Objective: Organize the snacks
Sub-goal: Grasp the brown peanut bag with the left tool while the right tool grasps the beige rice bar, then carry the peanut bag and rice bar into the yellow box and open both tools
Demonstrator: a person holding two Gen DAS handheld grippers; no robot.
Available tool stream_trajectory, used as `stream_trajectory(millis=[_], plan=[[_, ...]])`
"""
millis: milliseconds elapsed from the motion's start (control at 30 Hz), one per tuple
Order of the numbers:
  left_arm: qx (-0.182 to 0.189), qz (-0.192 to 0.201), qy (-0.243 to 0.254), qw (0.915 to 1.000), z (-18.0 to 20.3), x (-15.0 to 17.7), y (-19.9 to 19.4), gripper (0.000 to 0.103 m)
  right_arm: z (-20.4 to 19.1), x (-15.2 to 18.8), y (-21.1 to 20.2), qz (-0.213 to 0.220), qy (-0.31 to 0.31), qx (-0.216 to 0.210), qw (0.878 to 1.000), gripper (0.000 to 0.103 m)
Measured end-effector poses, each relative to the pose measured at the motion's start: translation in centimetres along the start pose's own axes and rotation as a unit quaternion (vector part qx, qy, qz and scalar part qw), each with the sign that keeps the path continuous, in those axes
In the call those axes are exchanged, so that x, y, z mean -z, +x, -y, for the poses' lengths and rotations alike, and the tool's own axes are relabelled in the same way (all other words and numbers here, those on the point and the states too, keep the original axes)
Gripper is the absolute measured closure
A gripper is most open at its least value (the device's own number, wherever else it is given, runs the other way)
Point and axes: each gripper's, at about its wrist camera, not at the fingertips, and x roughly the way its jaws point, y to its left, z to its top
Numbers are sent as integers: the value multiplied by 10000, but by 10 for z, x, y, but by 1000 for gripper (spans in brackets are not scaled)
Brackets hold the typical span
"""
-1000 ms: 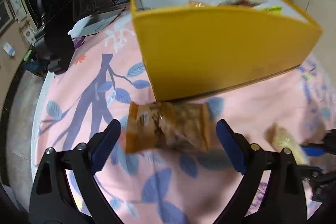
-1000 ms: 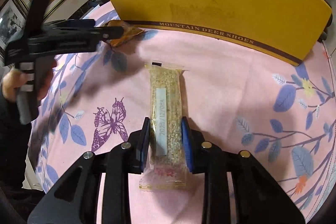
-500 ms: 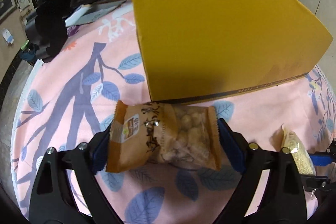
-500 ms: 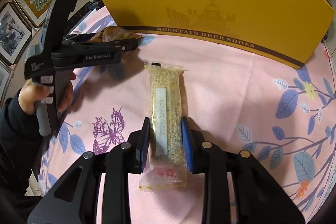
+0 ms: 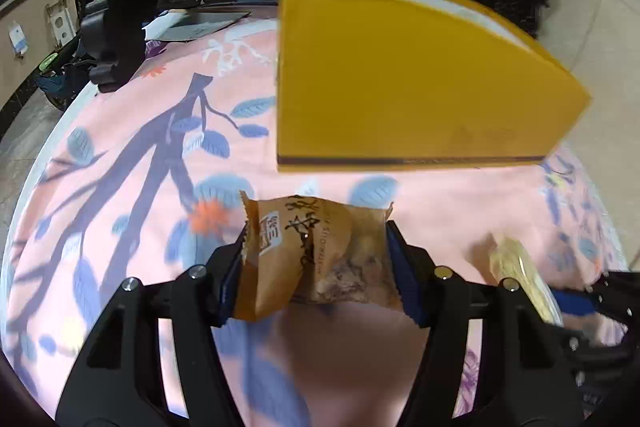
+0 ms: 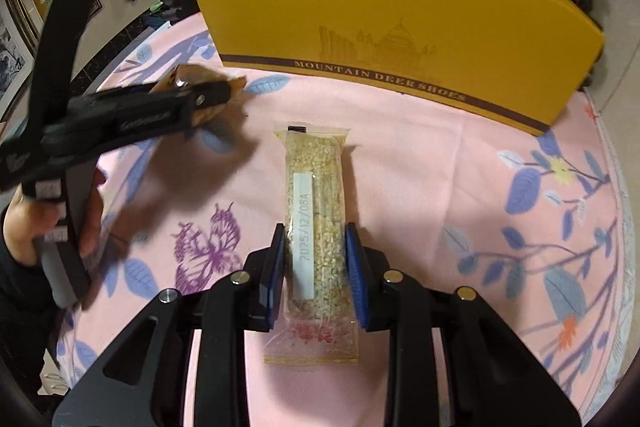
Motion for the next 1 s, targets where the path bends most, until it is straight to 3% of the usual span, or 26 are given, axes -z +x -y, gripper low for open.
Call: stream_trajectory(millis=[200,333,600,800,1000], plan=[[220,134,-176,9995,12,19,-46,40,3,12,-30,228,255,-33,9994,74],[146,286,-164,9993,28,26,-79,40,9,18,-43,367,377,-15,9986,74],[175,352,-259,9989,38,-3,-101,40,27,11,-79,635,538,-35,9965,74],[125,455,-103,9988,57,-79,-98,40,47,-58,-102,829,620,-161,9945,74],[-110,441,-90,9989,75,-163,-64,40,80,-155,-92,824,906,160,9924,74]])
